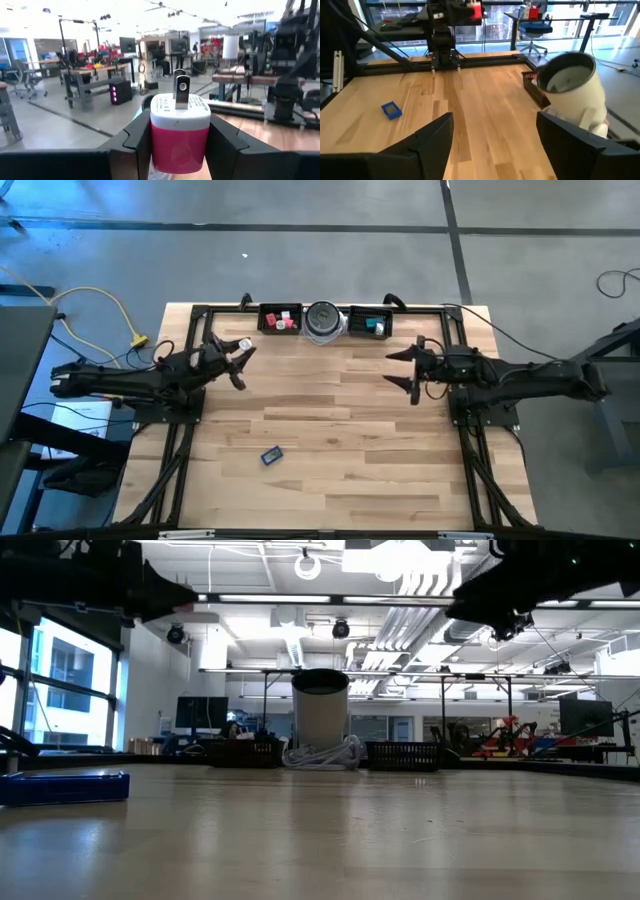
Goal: Pick & Place Office items
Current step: Put the pink charger adapter into the left black basket
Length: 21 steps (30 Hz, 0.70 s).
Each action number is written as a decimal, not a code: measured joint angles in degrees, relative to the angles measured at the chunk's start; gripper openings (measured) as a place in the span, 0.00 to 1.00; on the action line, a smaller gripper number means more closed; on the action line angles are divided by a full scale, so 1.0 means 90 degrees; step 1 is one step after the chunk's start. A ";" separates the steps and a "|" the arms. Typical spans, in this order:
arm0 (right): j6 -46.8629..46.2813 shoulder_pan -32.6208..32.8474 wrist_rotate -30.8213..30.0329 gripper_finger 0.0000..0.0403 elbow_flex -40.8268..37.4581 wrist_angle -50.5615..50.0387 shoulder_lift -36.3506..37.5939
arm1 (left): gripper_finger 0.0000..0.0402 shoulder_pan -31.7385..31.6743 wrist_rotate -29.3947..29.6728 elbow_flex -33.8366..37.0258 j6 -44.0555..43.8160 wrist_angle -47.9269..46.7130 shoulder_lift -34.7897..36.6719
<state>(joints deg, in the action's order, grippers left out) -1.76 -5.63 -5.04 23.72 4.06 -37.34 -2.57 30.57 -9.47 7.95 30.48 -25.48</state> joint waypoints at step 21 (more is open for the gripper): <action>-0.0490 0.0002 0.0056 0.67 -0.0978 0.0587 0.0633 | 0.32 -0.1238 -0.0197 0.0940 -0.0492 -0.0010 0.0992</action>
<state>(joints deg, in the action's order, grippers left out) -6.17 -5.61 -4.54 14.92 9.35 -31.64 -13.71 28.80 -1.02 3.52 30.39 -16.55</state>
